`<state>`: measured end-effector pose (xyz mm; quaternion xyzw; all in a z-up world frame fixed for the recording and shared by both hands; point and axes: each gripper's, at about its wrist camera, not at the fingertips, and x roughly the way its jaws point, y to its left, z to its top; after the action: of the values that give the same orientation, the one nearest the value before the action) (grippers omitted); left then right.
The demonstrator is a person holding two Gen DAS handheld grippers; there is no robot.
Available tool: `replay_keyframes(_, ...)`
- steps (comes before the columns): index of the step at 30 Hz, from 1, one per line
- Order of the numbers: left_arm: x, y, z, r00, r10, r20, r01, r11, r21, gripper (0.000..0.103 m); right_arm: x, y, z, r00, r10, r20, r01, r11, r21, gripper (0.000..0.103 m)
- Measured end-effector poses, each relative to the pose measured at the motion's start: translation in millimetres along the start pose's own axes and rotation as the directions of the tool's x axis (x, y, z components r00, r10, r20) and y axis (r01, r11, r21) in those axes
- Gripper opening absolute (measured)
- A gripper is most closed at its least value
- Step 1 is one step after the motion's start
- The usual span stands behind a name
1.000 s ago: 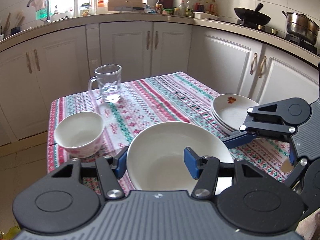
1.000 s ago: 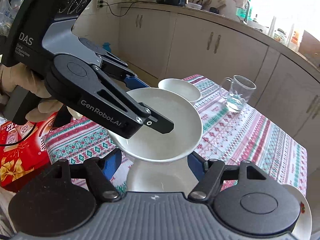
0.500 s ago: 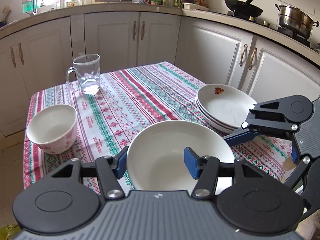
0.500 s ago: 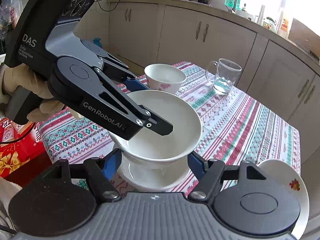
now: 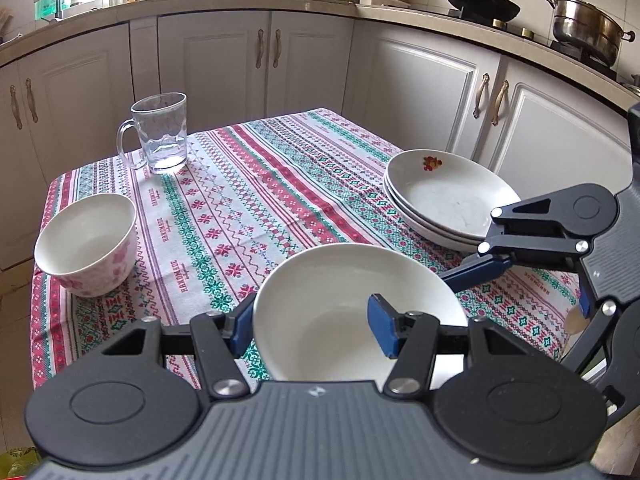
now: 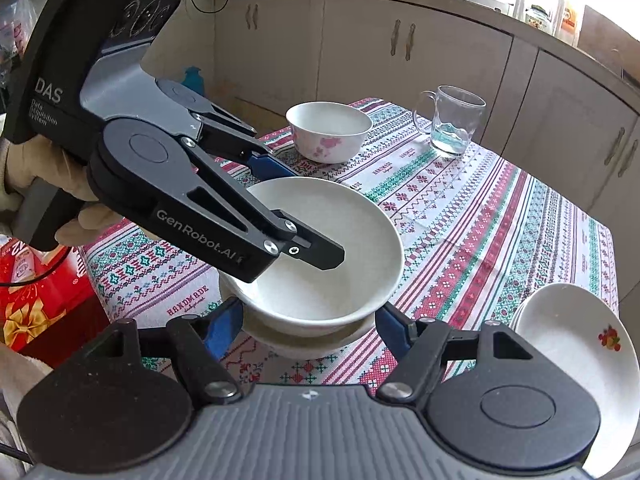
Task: Organize plates and bowls
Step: 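Lower the held bowl into the white bowl and open the left tool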
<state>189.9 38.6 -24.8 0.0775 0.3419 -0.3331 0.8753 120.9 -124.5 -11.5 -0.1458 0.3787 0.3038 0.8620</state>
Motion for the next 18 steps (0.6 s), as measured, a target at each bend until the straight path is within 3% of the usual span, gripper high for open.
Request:
replay_keyframes(9,3.2,0.9,-3.6,1.0,-0.009,0.003,0.009,1.0,0.002,0.06,1.2,-2.3,-0.9,1.0,0.012,0.0,-0.012,1.0,0.02,0.083)
replay_keyframes(13,-5.4,3.1,-4.7,0.999,0.019,0.029,-0.019,1.0,0.01,0.073,-0.1,-0.2,-0.4,1.0,0.018,0.009,-0.018,1.0,0.013,0.087)
replay_keyframes(18,-22.1,18.0,-6.3,0.996,0.063,0.059,-0.062,0.998,-0.019,0.082,-3.6,4.3,0.7,1.0,0.017,0.008,-0.017,1.0,-0.011,0.09)
